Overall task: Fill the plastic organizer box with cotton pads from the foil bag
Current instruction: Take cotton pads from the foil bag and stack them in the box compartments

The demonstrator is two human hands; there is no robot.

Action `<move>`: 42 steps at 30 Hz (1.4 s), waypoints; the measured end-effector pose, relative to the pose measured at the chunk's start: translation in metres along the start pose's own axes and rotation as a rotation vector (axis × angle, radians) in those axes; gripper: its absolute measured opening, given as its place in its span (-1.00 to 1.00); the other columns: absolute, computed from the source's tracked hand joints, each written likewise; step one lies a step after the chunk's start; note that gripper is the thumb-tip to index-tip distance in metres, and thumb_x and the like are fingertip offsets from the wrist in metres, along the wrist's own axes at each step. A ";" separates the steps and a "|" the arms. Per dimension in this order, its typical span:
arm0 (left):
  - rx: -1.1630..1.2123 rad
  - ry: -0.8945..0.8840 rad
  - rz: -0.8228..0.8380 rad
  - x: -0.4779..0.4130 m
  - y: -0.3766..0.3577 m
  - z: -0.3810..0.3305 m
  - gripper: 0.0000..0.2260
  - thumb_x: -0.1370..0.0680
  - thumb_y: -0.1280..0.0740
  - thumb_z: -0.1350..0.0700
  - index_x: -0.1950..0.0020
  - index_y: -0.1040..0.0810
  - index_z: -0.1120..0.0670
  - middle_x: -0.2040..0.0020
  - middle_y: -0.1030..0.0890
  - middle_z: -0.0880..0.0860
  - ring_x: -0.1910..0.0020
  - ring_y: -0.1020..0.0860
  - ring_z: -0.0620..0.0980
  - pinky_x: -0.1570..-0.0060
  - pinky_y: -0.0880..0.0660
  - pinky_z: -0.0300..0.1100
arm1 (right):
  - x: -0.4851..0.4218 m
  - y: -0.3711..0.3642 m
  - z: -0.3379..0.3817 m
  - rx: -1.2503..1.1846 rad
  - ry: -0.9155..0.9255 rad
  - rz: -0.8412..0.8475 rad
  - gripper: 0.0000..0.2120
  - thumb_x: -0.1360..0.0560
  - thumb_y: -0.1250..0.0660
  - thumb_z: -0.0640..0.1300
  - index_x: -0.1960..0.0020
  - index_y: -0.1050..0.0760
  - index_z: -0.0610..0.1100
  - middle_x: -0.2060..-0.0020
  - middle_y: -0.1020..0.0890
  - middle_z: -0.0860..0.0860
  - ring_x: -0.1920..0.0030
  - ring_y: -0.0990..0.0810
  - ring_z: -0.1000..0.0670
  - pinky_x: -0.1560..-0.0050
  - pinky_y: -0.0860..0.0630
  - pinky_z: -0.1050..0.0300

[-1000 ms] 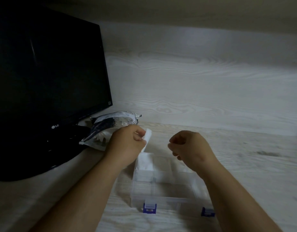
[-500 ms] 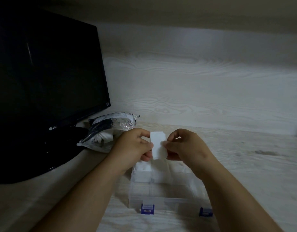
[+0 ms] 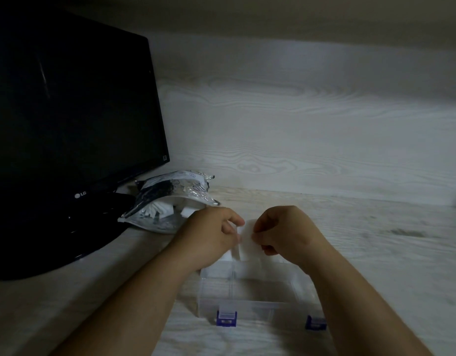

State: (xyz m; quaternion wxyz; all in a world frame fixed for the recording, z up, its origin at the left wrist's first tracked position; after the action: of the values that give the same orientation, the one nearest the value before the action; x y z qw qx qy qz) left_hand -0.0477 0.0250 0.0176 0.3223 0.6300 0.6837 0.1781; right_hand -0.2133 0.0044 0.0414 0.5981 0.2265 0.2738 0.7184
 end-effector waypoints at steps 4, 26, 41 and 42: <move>-0.055 -0.022 0.025 0.002 -0.001 0.000 -0.80 -0.46 -0.46 0.14 -0.05 -0.64 -0.06 0.32 -0.62 -0.11 0.32 -0.54 -0.31 0.27 -0.42 -0.45 | 0.000 -0.004 -0.001 0.049 -0.032 0.076 -0.94 -0.45 -0.46 -0.23 0.18 -0.61 -0.11 0.30 -0.70 -0.10 0.30 -0.70 -0.02 0.23 -0.63 0.18; -0.158 0.000 0.064 0.002 -0.005 0.001 -0.71 -0.47 -0.44 0.05 -0.20 -0.59 -0.06 0.23 -0.55 -0.16 0.22 -0.52 -0.28 0.24 -0.37 -0.41 | -0.005 -0.009 -0.004 0.041 -0.039 0.105 -0.87 -0.47 -0.45 -0.19 -0.01 -0.61 -0.04 0.28 -0.71 -0.10 0.36 -0.66 0.04 0.19 -0.66 0.15; -0.322 -0.064 0.009 0.004 -0.002 -0.002 -0.82 -0.39 -0.49 -0.01 0.03 -0.68 -0.09 0.24 -0.53 -0.20 0.12 -0.56 -0.21 0.11 -0.44 -0.33 | -0.008 -0.011 -0.005 0.132 -0.041 0.130 -0.83 -0.39 -0.50 -0.25 0.12 -0.60 -0.01 0.23 -0.72 -0.10 0.21 -0.72 -0.07 0.08 -0.67 -0.03; -0.334 -0.064 0.019 0.004 -0.002 -0.002 -0.81 -0.39 -0.49 -0.03 0.01 -0.68 -0.09 0.24 -0.55 -0.19 0.13 -0.56 -0.22 0.12 -0.43 -0.33 | -0.008 -0.011 -0.005 0.138 -0.039 0.148 -0.80 -0.37 -0.51 -0.24 0.09 -0.62 -0.01 0.20 -0.72 -0.10 0.20 -0.71 -0.07 0.07 -0.67 0.00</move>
State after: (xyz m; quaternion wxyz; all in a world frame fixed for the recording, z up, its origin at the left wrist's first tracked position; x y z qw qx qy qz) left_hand -0.0500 0.0288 0.0168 0.4426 0.5792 0.6281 0.2722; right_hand -0.2069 -0.0024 0.0306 0.5314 0.3006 0.2935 0.7356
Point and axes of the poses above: each hand's wrist, its own x-axis away from the middle knuckle, its own y-axis out of the back of the hand, z = x × y, the point moved 2 cm from there along -x, towards the middle knuckle
